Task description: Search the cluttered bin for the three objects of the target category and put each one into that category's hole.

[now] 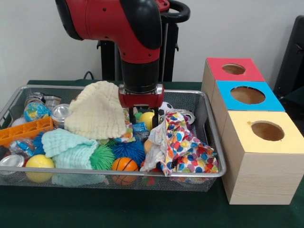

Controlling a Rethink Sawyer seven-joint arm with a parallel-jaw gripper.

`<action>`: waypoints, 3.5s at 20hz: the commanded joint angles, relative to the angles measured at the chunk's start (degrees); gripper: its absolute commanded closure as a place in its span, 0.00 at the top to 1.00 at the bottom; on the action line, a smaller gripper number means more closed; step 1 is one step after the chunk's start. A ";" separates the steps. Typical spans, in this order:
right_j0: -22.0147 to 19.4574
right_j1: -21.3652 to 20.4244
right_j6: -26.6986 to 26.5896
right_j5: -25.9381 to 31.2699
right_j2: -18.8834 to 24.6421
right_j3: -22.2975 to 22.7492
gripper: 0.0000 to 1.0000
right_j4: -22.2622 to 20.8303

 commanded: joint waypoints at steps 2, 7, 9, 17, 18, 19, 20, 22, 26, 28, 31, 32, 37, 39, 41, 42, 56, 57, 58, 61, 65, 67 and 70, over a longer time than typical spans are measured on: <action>2.12 -0.69 5.26 -1.41 -3.46 -6.58 1.00 -3.22; 2.34 2.83 4.52 -2.40 -4.34 -8.87 1.00 -4.21; 2.57 3.79 4.39 -2.55 -5.16 -9.88 1.00 -4.64; 4.87 4.81 6.03 -4.23 -8.69 -10.84 1.00 -5.32; 5.38 5.19 6.32 -4.36 -9.30 -11.28 1.00 -5.26; 5.72 5.51 6.51 -4.43 -9.76 -11.59 1.00 -5.15; 6.07 5.83 6.70 -4.50 -10.23 -11.91 1.00 -5.05; 6.27 6.50 6.70 -4.64 -10.47 -12.33 1.00 -4.82; 7.01 8.55 6.93 -5.91 -11.13 -13.65 1.00 -4.46; 7.68 10.02 7.31 -6.81 -11.79 -14.65 1.00 -4.36; 8.10 12.55 7.77 -8.31 -12.35 -16.32 1.00 -4.03; 7.88 12.91 7.64 -8.37 -12.18 -16.48 1.00 -3.99; 7.34 14.30 7.24 -8.96 -11.57 -17.24 1.00 -3.93; 7.16 14.61 7.19 -9.05 -11.33 -17.38 1.00 -3.91; 6.83 14.51 6.92 -8.68 -10.89 -17.14 1.00 -3.92; 6.60 14.48 6.69 -8.18 -10.56 -17.15 1.00 -3.84; 4.40 13.39 4.37 -6.24 -7.63 -16.03 0.00 -4.25; 4.32 13.36 4.28 -6.16 -7.52 -16.03 0.00 -4.27; 4.23 13.34 4.19 -6.08 -7.42 -16.03 0.00 -4.29; 4.23 13.23 4.02 -5.74 -7.39 -16.13 0.00 -4.34; 4.09 12.93 3.77 -5.03 -7.06 -16.13 0.00 -4.22; 3.82 11.19 3.36 -4.86 -6.31 -14.89 0.00 -4.46; 1.75 4.62 2.47 -1.25 -2.55 -9.90 0.00 -2.91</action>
